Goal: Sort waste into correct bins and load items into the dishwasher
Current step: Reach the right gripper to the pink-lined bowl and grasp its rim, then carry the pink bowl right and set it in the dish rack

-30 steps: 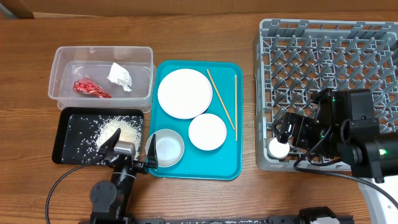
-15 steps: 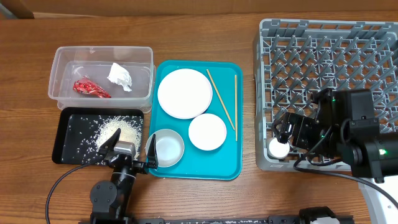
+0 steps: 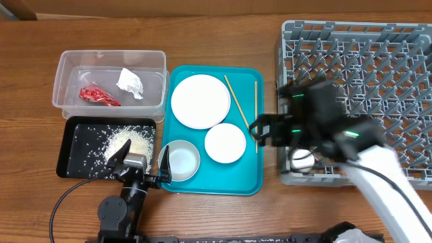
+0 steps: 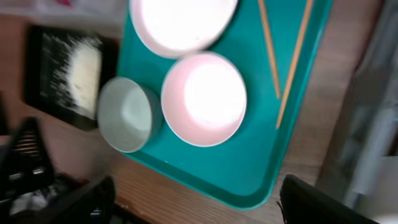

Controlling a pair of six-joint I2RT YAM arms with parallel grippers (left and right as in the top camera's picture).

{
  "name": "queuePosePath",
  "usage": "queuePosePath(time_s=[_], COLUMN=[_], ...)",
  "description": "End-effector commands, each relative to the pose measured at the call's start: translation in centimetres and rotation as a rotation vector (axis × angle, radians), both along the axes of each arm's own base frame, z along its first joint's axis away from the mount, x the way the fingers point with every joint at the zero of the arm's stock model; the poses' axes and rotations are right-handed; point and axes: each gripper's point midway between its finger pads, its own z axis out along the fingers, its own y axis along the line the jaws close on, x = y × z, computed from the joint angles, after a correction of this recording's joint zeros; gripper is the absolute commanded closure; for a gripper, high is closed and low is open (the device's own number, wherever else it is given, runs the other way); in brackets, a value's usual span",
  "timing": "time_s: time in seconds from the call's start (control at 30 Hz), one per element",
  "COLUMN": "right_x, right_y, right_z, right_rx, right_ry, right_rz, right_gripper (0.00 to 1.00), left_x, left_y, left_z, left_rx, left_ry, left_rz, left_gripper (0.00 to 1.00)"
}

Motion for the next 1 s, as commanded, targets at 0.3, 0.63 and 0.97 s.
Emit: queuePosePath(time_s=[0.3, 0.63, 0.97], right_x=[2.9, 2.5, 3.7], right_y=[2.2, 1.9, 1.3], right_z=[-14.9, -17.7, -14.0], right_rx=[-0.349, -0.363, -0.347], right_ry=[0.225, 0.256, 0.157], right_rz=[-0.063, -0.063, -0.083], right_gripper=[0.38, 0.69, 0.96], left_x=[0.0, 0.0, 0.0], left_y=[0.1, 0.1, 0.1], left_z=[-0.2, -0.2, -0.2], left_rx=[-0.007, -0.007, -0.007], left_ry=[-0.003, -0.003, -0.003], left_rz=[0.004, 0.004, 0.004], left_gripper=[0.00, 0.00, 0.00])
